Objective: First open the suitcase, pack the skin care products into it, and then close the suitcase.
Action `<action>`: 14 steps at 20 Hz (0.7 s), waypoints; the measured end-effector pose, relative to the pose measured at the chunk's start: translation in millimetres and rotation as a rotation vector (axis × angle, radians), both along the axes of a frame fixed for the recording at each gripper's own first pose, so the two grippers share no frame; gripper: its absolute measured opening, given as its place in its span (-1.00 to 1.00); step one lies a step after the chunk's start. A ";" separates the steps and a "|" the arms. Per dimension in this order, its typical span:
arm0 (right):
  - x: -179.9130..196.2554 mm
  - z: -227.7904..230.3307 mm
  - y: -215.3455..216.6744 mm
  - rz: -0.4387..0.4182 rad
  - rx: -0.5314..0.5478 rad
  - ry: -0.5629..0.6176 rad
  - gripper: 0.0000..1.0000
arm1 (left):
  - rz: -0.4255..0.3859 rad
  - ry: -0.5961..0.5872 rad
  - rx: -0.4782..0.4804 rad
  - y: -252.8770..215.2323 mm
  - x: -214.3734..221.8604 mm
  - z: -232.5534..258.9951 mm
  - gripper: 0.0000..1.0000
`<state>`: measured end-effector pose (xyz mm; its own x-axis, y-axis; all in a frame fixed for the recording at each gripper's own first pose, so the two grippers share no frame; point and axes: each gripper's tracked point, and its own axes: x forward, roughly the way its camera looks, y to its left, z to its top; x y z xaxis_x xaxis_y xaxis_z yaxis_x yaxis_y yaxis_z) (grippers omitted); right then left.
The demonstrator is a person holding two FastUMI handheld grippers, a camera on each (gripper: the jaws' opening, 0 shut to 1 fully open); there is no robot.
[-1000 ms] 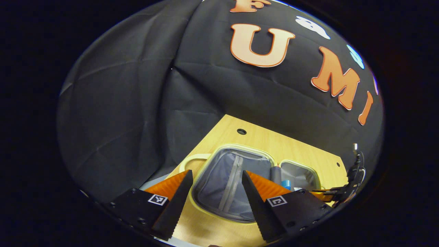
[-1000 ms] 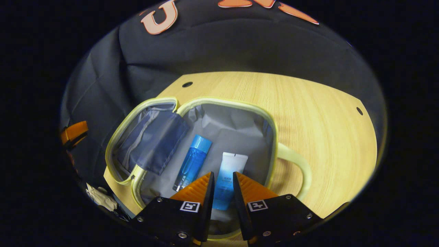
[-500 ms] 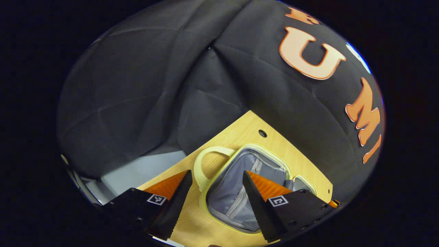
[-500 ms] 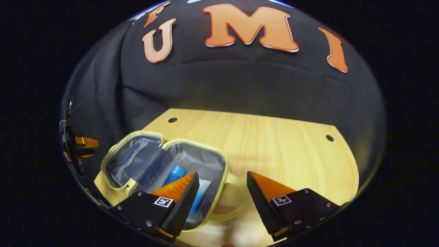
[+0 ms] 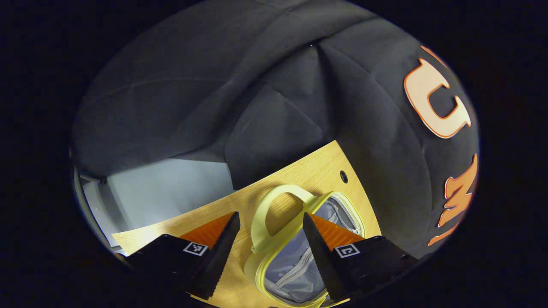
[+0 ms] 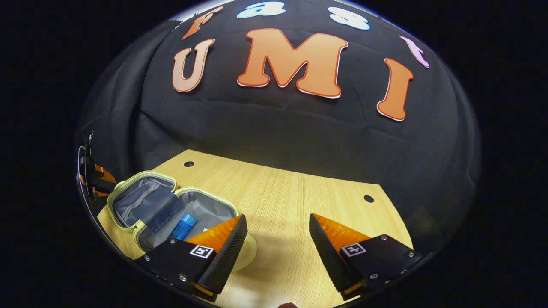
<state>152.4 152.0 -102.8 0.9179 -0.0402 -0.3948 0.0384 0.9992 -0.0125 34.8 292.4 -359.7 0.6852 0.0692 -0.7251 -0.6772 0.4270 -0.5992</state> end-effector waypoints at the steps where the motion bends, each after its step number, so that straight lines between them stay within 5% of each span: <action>1: -1.4 6.8 -1.1 -0.003 0.004 -0.009 0.86 | 0.006 0.011 -0.030 -1.2 0.1 -7.1 0.83; 5: -5.9 22.0 -11.4 -0.010 -0.024 -0.024 0.88 | 0.012 -0.010 -0.132 -7.2 13.1 -27.4 0.56; 8: -9.4 24.6 -19.3 -0.016 -0.047 -0.022 0.90 | 0.005 0.012 -0.148 -6.7 10.3 -36.0 -0.48; 10: -12.8 29.1 -26.0 -0.024 -0.057 -0.031 0.92 | -0.015 -0.023 -0.114 -1.4 24.2 -37.0 -0.48; 11: -14.3 30.1 -28.1 -0.028 -0.060 -0.035 0.92 | -0.034 -0.033 -0.102 -4.5 18.9 -28.8 -0.71; 14: -14.3 34.5 -34.5 -0.038 -0.065 -0.052 0.92 | -0.101 -0.095 -0.020 -0.6 20.3 8.3 -0.72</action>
<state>138.1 117.5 -68.3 0.9344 -0.0995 -0.3421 0.0788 0.9941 -0.0740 55.0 291.9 -351.4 0.7532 -0.0175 -0.6576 -0.5717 0.4770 -0.6676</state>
